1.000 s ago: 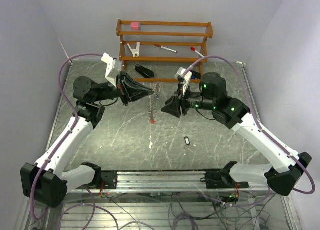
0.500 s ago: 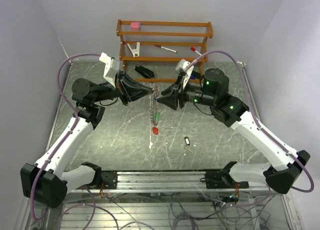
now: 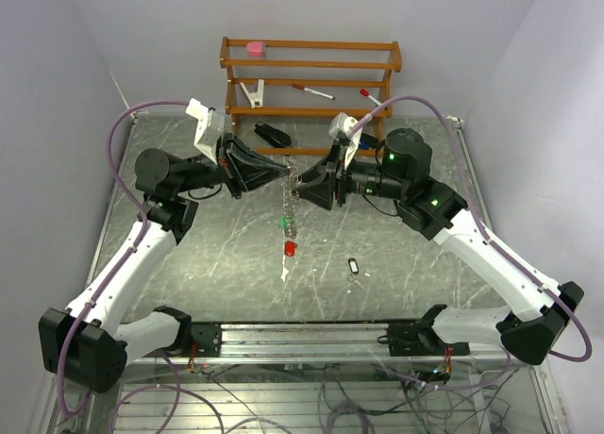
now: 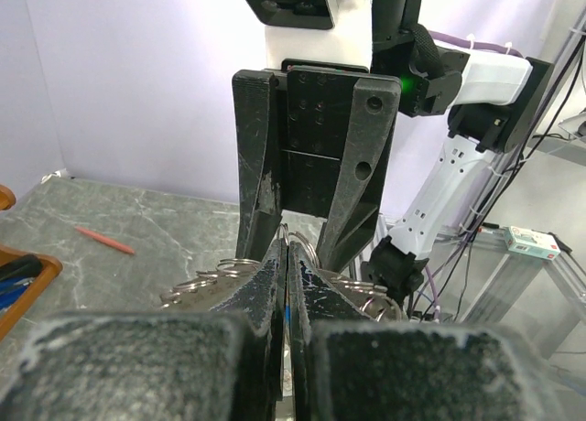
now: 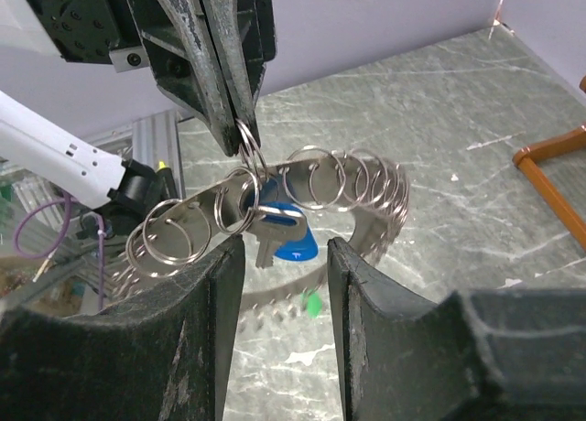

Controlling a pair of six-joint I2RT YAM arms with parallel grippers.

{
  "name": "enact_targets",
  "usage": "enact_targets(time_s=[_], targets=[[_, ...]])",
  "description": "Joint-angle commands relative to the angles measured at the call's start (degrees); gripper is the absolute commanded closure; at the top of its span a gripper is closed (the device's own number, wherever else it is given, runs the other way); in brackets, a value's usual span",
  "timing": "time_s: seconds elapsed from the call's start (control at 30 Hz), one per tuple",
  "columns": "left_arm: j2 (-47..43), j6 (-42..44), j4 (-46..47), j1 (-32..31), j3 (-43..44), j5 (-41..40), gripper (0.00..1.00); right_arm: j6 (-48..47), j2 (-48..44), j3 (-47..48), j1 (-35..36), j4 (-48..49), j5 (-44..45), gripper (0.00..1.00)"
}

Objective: Put the keys on the keyring

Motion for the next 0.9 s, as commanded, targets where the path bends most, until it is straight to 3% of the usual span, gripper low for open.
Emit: enact_targets(time_s=[0.0,0.43,0.87], targets=[[-0.9,-1.6,4.3,0.0,-0.1,-1.8,0.93,-0.2,0.7,-0.5,0.8,4.2,-0.5,0.59],[-1.2,-3.1,5.5,0.0,-0.3,-1.9,0.93,1.6,3.0,-1.5,1.3,10.1,-1.7,0.61],[-1.8,-0.2,2.8,0.2,0.2,-1.5,0.93,1.2,3.2,1.2,1.2,3.9,-0.1,0.92]])
